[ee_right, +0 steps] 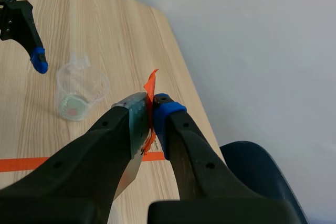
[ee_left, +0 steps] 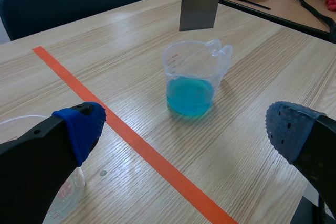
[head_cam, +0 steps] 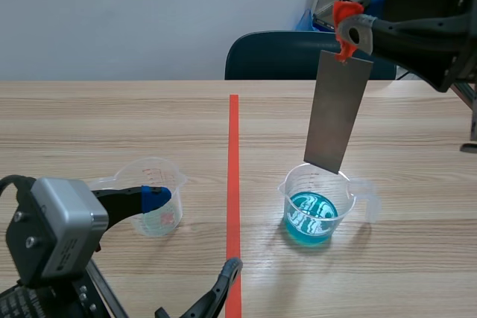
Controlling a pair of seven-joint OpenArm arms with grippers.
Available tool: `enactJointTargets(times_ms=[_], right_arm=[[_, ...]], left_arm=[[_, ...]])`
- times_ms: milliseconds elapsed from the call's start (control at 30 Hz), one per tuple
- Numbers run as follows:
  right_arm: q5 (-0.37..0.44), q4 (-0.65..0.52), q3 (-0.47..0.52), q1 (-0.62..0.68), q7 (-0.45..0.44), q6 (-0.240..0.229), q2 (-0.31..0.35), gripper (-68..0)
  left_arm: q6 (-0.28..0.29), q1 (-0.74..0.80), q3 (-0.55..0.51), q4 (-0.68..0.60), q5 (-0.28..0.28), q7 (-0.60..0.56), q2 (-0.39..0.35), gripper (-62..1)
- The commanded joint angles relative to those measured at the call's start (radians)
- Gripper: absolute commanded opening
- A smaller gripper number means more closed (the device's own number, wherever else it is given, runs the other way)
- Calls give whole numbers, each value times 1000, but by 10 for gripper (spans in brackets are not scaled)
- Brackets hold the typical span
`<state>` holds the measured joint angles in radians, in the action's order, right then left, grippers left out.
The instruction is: Do the redox reaction experiment
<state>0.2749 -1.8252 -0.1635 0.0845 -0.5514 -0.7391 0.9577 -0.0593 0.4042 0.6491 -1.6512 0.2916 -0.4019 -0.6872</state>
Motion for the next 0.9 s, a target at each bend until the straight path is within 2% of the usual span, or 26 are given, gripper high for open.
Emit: enactJointTargets(times_ms=[0,233,467,867], right_arm=[[-5,-6,14,-6,-15,-6,-5,-667],[-69,-4,14,12,-15,-6,-37,-667],[-78,27,12,13,-18,-6,-56,-667],[-180,91,-12,13,-82,-6,-108,-667]], left_arm=[[2,0,1,-20,3,-21,5,14],[2,0,1,-20,3,-21,5,14],[2,0,1,-20,3,-21,5,14],[2,0,1,-20,3,-21,5,14]])
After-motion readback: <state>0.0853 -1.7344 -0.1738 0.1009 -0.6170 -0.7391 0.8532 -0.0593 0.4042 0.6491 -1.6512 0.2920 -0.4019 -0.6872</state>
